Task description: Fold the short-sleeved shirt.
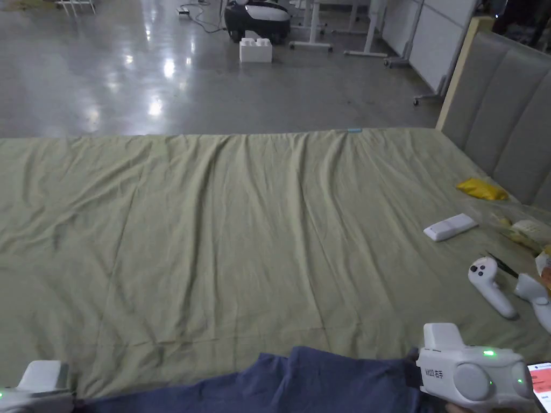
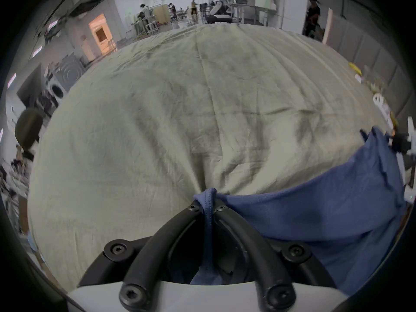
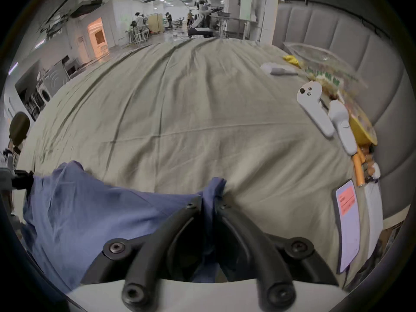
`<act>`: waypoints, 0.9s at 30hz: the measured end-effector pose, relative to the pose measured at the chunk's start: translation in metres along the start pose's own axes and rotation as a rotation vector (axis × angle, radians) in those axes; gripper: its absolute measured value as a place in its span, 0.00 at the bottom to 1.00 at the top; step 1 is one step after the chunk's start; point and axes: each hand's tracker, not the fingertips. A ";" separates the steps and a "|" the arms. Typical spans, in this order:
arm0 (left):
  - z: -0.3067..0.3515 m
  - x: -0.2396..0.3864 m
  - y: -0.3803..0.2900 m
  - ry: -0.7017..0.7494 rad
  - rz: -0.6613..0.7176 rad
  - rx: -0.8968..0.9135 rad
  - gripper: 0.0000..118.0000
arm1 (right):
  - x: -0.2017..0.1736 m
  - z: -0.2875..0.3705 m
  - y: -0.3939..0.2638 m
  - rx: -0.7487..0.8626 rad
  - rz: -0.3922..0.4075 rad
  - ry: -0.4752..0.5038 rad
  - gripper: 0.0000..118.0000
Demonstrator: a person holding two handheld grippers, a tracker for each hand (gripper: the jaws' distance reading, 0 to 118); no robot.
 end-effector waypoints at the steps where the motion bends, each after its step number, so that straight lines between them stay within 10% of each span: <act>1: 0.006 -0.004 0.001 -0.018 0.035 0.008 0.05 | 0.003 0.006 0.000 0.006 -0.022 0.034 0.06; 11: 0.239 -0.028 -0.025 -0.174 0.045 0.568 0.05 | 0.011 0.181 0.021 0.463 -0.028 0.142 0.05; 27: 0.480 -0.056 0.033 -0.045 0.069 1.108 0.05 | 0.016 0.390 0.134 0.988 -0.093 0.183 0.05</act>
